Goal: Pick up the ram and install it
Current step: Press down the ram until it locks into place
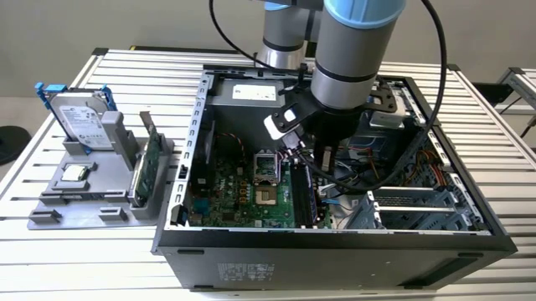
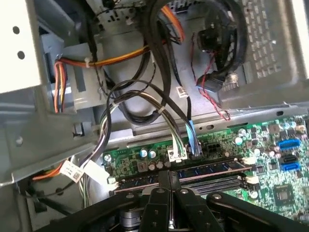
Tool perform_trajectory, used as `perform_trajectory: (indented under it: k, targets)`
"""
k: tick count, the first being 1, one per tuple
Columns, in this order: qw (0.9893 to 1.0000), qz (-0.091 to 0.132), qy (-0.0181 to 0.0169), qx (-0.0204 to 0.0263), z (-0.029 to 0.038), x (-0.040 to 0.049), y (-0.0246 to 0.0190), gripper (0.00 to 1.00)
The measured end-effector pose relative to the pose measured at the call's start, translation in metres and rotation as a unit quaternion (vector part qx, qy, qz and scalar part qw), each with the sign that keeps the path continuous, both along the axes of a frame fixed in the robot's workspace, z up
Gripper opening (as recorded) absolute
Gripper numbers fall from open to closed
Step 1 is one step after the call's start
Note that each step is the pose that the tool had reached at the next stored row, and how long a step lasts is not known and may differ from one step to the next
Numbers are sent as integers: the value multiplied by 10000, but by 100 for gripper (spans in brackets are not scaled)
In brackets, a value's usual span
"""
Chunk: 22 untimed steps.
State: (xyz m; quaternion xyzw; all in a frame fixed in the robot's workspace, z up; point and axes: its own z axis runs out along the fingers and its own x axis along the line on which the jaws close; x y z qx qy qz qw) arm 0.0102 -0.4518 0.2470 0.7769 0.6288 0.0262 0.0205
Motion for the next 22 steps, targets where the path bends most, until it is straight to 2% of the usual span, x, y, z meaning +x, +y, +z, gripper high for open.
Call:
perform_trajectory:
  k: [2, 5, 12, 14, 22]
  targets:
    - [9998, 177, 0, 0, -12, 0, 0, 0]
    - [9990, 447, 0, 0, -31, 0, 0, 0]
    - [9953, 965, 0, 2, -71, -6, 0, 0]
    - [9949, 1004, 4, 4, -90, -23, 1, 0]
    - [9949, 1009, 15, 2, -217, -53, 6, 0]
